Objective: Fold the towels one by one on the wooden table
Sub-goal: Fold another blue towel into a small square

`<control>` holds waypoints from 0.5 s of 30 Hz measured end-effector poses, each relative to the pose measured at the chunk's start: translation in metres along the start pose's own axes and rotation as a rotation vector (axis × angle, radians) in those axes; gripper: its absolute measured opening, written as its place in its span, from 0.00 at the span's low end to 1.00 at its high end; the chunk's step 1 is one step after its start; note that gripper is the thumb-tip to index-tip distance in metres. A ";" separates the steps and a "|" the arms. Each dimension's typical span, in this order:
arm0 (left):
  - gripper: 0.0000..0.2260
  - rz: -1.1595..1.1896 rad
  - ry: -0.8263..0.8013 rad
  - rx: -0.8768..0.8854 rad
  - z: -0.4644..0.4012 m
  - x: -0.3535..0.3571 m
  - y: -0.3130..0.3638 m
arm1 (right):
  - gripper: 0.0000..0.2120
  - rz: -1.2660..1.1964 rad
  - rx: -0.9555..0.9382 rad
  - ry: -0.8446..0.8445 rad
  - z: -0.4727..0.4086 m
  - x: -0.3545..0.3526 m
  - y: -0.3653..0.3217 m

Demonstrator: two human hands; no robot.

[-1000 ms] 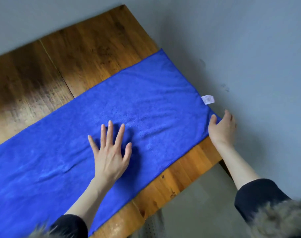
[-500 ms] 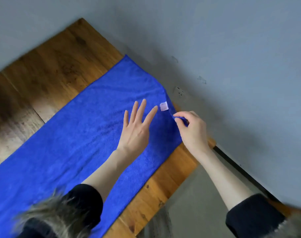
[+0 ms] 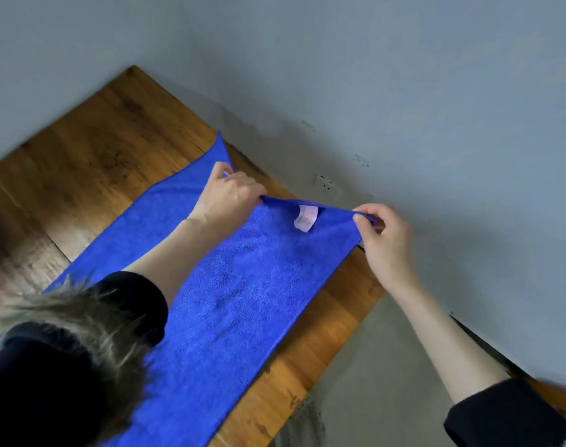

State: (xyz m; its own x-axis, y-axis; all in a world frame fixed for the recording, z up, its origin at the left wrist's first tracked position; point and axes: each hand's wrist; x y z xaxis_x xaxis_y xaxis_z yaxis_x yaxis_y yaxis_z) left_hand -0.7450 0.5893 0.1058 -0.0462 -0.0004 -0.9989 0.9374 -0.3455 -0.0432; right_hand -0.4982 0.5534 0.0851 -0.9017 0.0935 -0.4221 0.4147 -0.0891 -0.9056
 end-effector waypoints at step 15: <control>0.07 -0.087 0.019 -0.363 0.031 0.004 -0.071 | 0.07 0.169 0.159 0.086 -0.055 -0.007 -0.006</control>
State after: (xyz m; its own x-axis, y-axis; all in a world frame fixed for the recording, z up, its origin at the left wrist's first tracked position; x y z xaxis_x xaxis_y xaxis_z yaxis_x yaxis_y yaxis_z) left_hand -0.8228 0.5851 0.1052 -0.1284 0.0328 -0.9912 0.9917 0.0123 -0.1280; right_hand -0.4878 0.6079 0.0911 -0.8048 0.1474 -0.5750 0.5281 -0.2645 -0.8070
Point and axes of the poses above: each hand's wrist, its own z-axis away from the middle knuckle, its own x-axis out of the palm, y = z × x, and after that the axes turned 3 degrees about -z, right-handed
